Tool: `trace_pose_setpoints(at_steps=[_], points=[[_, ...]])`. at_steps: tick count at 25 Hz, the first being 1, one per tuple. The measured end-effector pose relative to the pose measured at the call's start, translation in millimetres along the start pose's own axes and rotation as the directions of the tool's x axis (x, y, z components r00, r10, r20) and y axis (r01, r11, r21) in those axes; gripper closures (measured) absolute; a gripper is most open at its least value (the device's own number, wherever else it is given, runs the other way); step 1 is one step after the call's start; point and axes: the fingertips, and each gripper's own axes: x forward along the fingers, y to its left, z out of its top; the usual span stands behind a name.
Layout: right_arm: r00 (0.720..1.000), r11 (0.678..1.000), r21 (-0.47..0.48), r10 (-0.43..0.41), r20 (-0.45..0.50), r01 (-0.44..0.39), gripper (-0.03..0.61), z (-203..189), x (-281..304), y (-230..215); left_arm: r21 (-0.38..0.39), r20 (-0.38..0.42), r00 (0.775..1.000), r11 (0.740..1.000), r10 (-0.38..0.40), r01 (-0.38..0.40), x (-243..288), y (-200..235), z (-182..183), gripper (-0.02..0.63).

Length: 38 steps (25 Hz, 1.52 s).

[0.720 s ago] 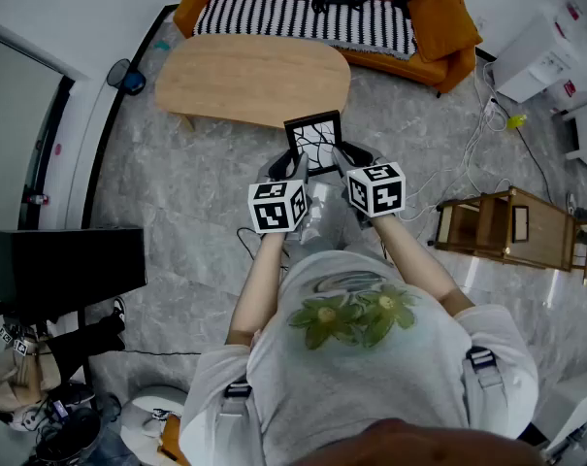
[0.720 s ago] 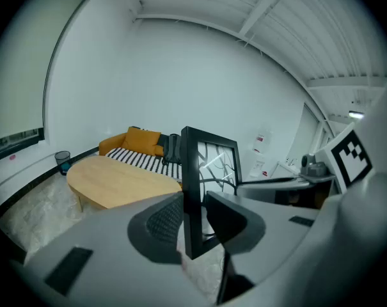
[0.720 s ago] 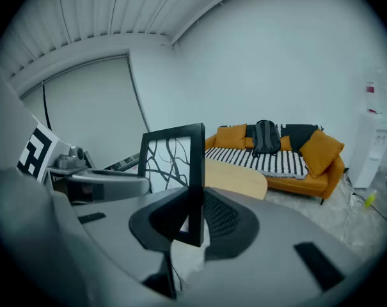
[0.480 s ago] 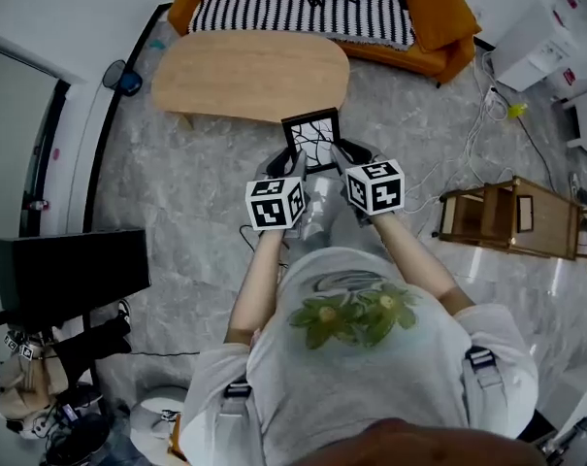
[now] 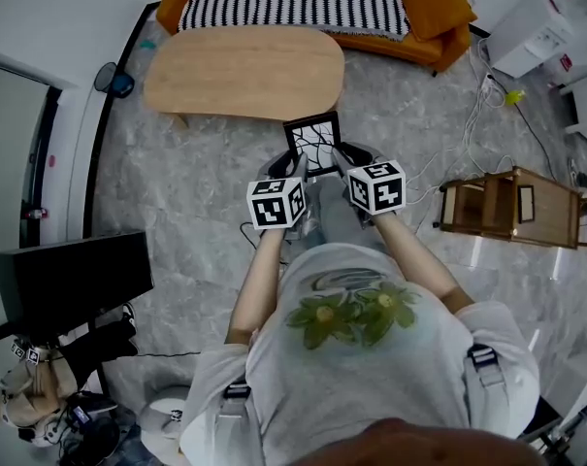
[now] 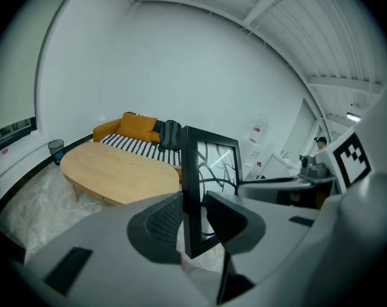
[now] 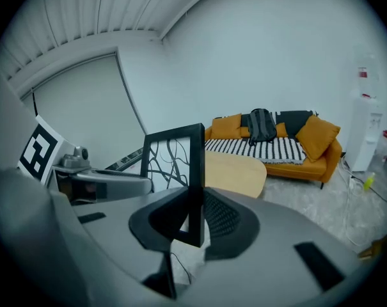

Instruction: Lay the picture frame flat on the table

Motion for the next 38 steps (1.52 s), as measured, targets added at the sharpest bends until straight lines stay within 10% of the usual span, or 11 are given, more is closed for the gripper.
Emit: trace_pose_setpoints(at_steps=[14,38], points=[[0.998,0.999,0.044,0.01,-0.058,-0.008,0.502,28,57,-34,-0.018,-0.063,0.998,1.0,0.0,-0.001,58,31,30,0.493],[1.0,0.999,0.046,0.021,0.022,-0.022,0.503,182,164,-124,0.046,0.02,1.0,0.999,-0.007,0.007,189,71,188,0.492]])
